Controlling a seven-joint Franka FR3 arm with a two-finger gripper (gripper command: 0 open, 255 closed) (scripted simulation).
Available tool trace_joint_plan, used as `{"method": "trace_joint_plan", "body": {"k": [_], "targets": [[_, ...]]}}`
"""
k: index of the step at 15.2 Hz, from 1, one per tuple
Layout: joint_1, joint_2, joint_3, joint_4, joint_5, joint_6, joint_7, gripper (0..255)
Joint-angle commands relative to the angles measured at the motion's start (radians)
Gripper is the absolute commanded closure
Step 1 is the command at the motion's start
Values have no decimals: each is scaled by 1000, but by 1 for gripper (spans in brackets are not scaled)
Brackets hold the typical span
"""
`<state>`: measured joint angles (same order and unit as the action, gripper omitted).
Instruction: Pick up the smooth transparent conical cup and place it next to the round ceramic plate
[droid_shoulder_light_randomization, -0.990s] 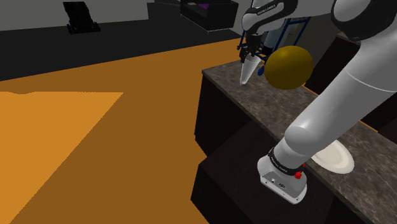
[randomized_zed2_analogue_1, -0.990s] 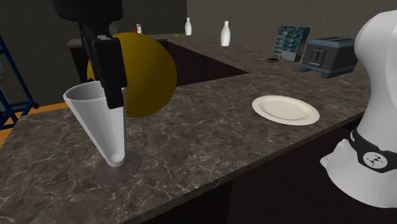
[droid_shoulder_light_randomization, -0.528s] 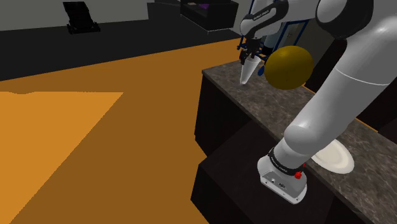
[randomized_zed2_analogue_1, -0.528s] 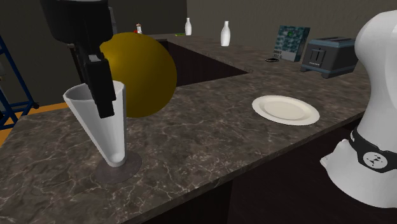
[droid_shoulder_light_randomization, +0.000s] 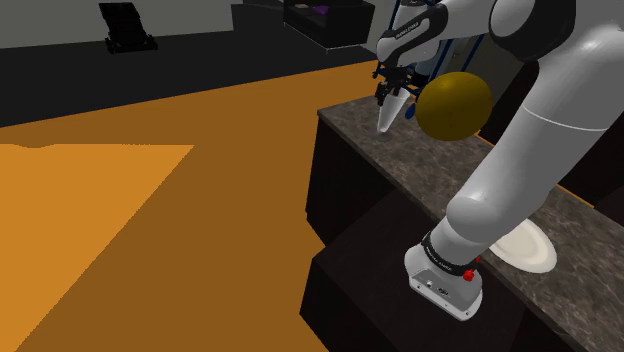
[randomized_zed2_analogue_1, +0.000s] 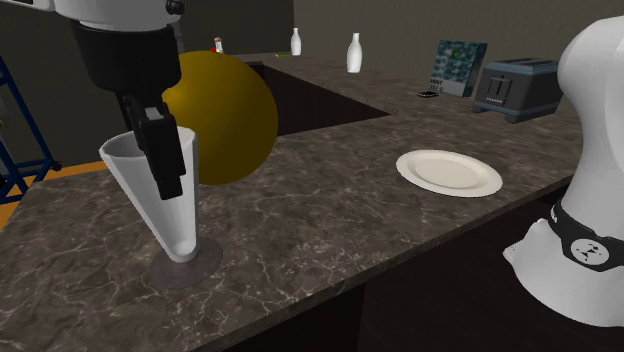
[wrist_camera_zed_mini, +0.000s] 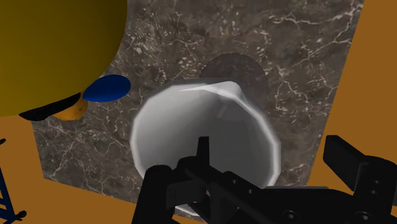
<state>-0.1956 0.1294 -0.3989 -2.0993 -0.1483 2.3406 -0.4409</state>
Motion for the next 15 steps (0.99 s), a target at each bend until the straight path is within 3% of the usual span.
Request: {"method": "trace_joint_plan", "body": {"k": [1, 2, 3, 12, 15], "targets": [[0, 0, 0, 0, 0, 0, 0, 0], [0, 0, 0, 0, 0, 0, 0, 0], [0, 0, 0, 0, 0, 0, 0, 255], [0, 0, 0, 0, 0, 0, 0, 255], [2, -21, 0, 18, -6, -38, 0, 255]]}}
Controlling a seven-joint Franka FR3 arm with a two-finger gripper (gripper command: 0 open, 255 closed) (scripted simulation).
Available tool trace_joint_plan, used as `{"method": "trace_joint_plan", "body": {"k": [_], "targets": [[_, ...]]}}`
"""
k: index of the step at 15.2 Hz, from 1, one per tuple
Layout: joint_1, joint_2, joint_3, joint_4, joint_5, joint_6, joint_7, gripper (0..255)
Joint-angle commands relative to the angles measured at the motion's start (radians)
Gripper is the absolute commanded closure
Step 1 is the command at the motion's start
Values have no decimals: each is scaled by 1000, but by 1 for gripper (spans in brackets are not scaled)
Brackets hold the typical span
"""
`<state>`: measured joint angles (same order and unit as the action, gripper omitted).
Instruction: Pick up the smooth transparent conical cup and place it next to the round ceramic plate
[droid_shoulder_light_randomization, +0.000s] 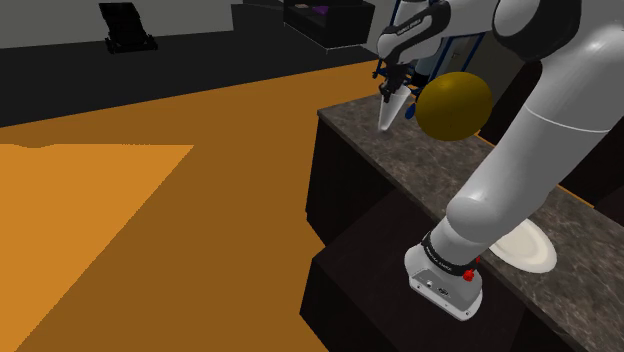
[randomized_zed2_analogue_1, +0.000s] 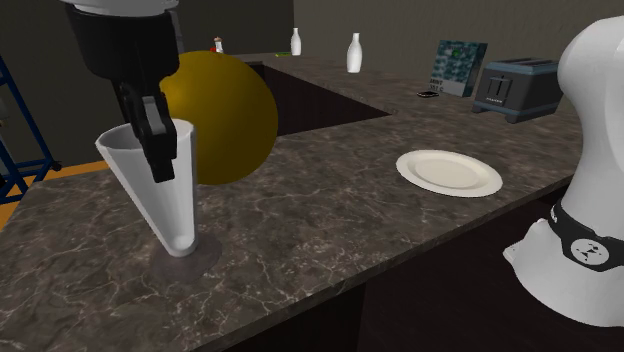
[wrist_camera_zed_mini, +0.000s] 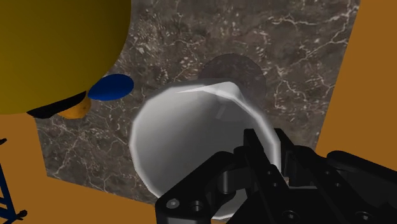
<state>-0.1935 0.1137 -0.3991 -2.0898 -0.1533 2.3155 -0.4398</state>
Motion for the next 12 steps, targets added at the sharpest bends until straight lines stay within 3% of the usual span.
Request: {"method": "trace_joint_plan", "body": {"k": [1, 12], "targets": [[1, -12, 0, 15, -2, -25, -2, 255], [8, -72, 2, 100, -15, -167, -8, 255]]}}
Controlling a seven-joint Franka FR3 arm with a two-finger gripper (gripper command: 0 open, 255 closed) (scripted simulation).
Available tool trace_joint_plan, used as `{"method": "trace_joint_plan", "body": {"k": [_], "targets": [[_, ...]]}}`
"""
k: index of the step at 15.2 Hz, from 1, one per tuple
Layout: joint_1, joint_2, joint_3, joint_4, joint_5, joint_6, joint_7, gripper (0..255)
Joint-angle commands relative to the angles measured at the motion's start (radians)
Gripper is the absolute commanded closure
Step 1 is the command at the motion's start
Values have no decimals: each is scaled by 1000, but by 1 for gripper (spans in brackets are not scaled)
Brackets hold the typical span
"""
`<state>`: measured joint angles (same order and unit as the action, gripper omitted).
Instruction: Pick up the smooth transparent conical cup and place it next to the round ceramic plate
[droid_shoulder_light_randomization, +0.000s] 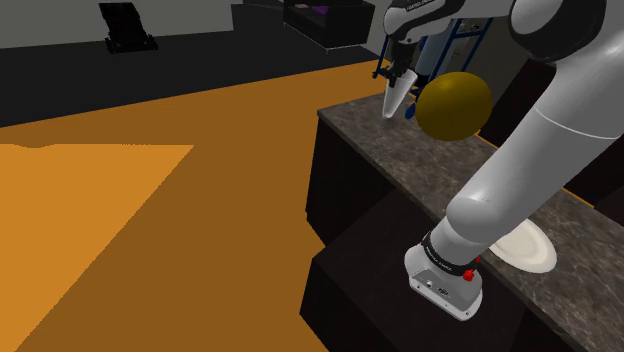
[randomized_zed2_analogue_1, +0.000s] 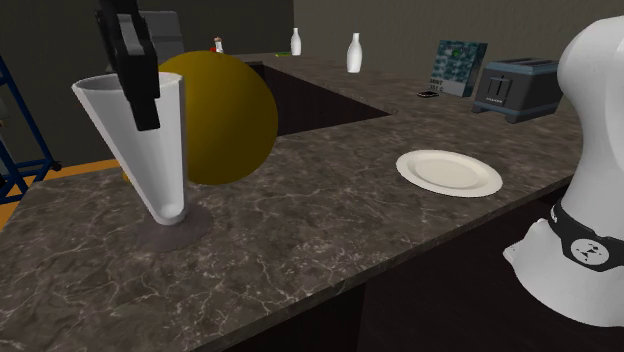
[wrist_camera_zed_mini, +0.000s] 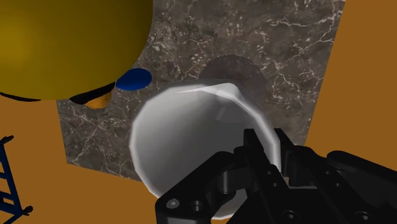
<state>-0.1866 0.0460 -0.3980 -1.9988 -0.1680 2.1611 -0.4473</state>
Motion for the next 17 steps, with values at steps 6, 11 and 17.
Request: {"method": "trace_joint_plan", "body": {"k": [6, 11, 17], "targets": [[3, -26, 2, 66, -3, -90, -7, 255], [5, -38, 4, 120, -3, -155, -14, 255], [7, -45, 6, 193, -1, -233, -24, 255]]}}
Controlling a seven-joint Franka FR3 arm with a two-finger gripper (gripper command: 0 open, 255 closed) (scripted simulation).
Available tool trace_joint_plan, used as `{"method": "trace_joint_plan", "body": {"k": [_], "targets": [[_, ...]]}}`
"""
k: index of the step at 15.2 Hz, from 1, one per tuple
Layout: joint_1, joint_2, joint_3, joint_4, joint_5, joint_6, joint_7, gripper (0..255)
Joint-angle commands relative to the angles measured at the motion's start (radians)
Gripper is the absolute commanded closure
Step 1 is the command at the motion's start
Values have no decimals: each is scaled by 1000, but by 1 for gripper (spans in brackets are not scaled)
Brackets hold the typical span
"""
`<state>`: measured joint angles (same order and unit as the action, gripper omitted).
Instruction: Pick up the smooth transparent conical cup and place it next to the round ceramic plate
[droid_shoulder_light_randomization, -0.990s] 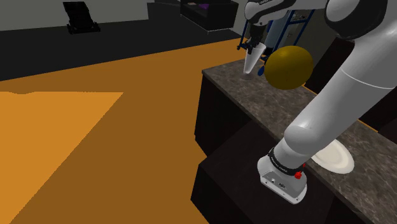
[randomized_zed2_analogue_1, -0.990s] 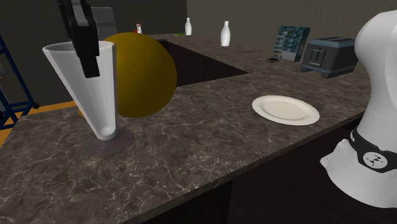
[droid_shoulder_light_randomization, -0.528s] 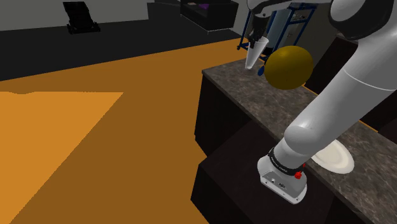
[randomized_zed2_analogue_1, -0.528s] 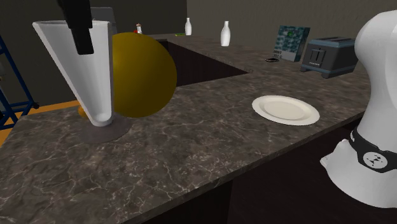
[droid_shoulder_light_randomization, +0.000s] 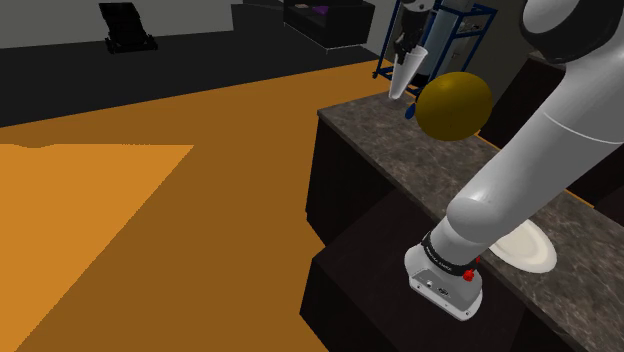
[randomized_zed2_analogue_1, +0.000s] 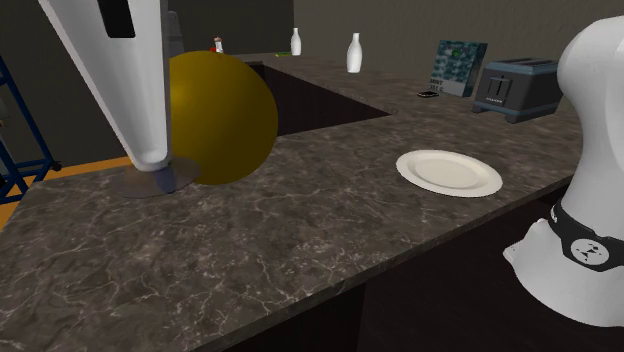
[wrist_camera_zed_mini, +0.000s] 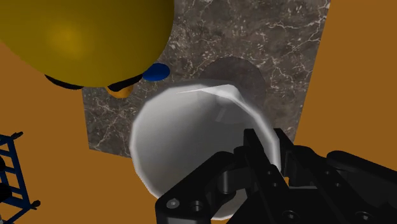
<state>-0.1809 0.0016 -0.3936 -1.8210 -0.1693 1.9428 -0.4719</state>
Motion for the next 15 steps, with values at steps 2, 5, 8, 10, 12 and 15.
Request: {"method": "trace_joint_plan", "body": {"k": [2, 5, 8, 10, 12, 15], "targets": [[2, -1, 2, 41, 2, -41, -4, 255], [2, 0, 2, 83, 4, -81, -10, 255], [2, 4, 2, 126, 7, -122, -17, 255], [2, 7, 2, 157, 10, -149, -22, 255], [2, 12, 2, 189, 13, -176, -27, 255], [1, 21, 1, 240, 18, -218, -35, 255]]}}
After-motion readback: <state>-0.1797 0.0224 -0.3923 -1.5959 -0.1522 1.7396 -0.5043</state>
